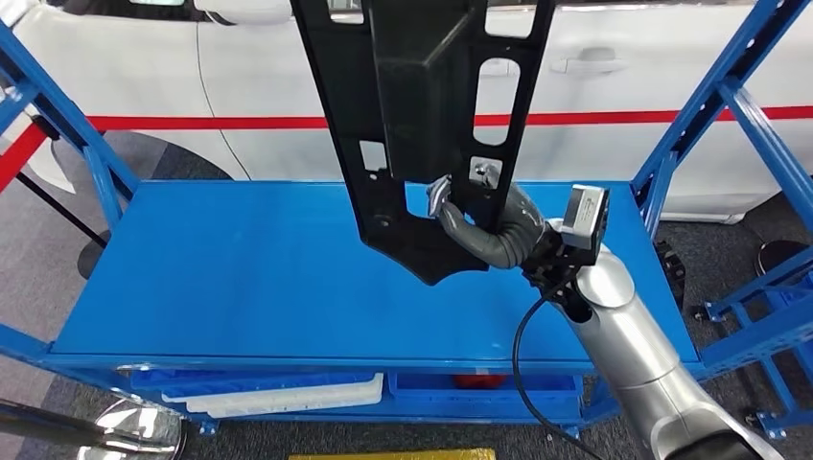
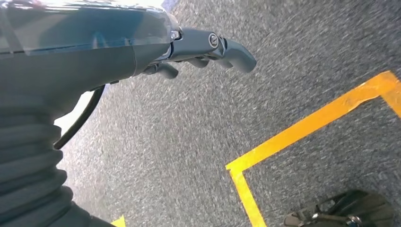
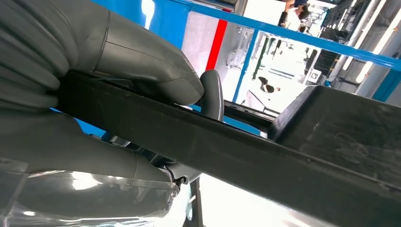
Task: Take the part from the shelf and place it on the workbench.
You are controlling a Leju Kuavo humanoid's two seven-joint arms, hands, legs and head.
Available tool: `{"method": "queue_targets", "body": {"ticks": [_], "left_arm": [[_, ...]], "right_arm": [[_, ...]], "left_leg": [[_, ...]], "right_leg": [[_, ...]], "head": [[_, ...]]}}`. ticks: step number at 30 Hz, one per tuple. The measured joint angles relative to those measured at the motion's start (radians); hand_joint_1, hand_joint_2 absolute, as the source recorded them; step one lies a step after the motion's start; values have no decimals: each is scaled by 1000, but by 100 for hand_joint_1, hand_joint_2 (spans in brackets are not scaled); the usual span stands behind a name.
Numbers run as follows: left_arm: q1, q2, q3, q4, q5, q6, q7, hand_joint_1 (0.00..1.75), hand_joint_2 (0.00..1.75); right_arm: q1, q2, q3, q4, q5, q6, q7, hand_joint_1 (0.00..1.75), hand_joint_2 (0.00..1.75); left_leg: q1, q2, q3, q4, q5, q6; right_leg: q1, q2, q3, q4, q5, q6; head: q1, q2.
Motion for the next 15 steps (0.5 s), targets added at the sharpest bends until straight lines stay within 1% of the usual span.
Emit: {"method": "queue_targets", "body": {"ticks": [1, 2, 3, 4, 5, 6, 7, 8, 9, 11, 12, 13, 14, 15], "left_arm": [[0, 0, 1, 0, -1, 4, -1, 0, 175], [0, 0, 1, 0, -2, 9, -2, 0, 175], [0, 0, 2, 0, -2, 12, -2, 0, 175], [1, 1, 2, 0, 0, 15, -2, 0, 175], [3, 1, 4, 0, 4, 17, -1, 0, 175], [5, 2, 6, 0, 8, 18, 0, 0, 175], [6, 2, 8, 0, 11, 19, 1, 0, 175], [8, 2, 9, 0, 13, 20, 1, 0, 175], [9, 2, 10, 0, 15, 21, 1, 0, 175], [11, 2, 17, 0, 25, 21, 7, 0, 175], [11, 2, 21, 0, 31, 21, 14, 0, 175], [12, 2, 26, 0, 35, 21, 22, 0, 175], [12, 1, 30, 0, 38, 20, 29, 0, 175], [12, 1, 32, 0, 42, 19, 32, 0, 175]], "right_arm": [[9, -7, 2, -8, -3, 0, -1, 175, 175], [22, -14, 5, -16, -5, 1, -2, 175, 175], [40, -18, 8, -25, -6, 1, -3, 175, 175], [59, -21, 12, -35, -5, 3, -5, 175, 175], [78, -22, 16, -44, -5, 4, -7, 175, 175], [96, -22, 20, -54, -4, 6, -11, 175, 175], [111, -22, 25, -64, -3, 6, -15, 175, 175], [125, -22, 29, -73, -2, 6, -21, 175, 175], [138, -22, 33, -81, -1, 6, -26, 175, 175], [162, -22, 38, -92, 1, 3, -32, 175, 175], [172, -22, 40, -96, 2, 2, -34, 175, 175], [179, -22, 41, -99, 2, 0, -34, 175, 175], [184, -22, 42, -101, 3, -3, -34, 175, 175], [188, -22, 41, -102, 3, -8, -34, 175, 175]], "left_leg": [[1, 0, -32, 68, -33, -4], [1, 0, -64, 134, -59, -7], [1, 0, -86, 176, -69, -9], [1, 0, -90, 181, -58, -9], [1, 0, -75, 144, -29, -7], [1, -2, -43, 76, 10, -4], [1, -7, -8, 1, 42, 1], [0, -11, 19, -57, 64, 7], [-2, -15, 35, -93, 74, 12], [-5, -16, 40, -107, 75, 23], [-3, -14, 43, -111, 78, 29], [-1, -12, 46, -117, 82, 36], [1, -9, 49, -124, 86, 43], [3, -6, 51, -128, 88, 47]], "right_leg": [[0, 1, 0, 0, 0, -3], [0, 3, 1, 0, -1, -3], [0, 5, 1, 1, -1, -4], [1, 7, 2, 1, -2, -3], [0, 10, 3, 2, -3, -2], [0, 14, 5, 2, -4, 0], [1, 18, 6, 3, -5, 2], [2, 21, 6, 4, -6, 6], [3, 24, 5, 4, -6, 10], [3, 27, 5, 1, -3, 20], [2, 26, 6, 0, -4, 26], [2, 26, 4, 7, -11, 30], [1, 25, -6, 31, -28, 34], [0, 24, -26, 78, -57, 37]], "head": [[0, 0], [0, 0], [0, 0], [0, 0], [0, 0], [0, 0], [0, 0], [0, 0], [0, 0], [0, 0], [0, 0], [0, 0], [0, 0], [0, 0]]}}
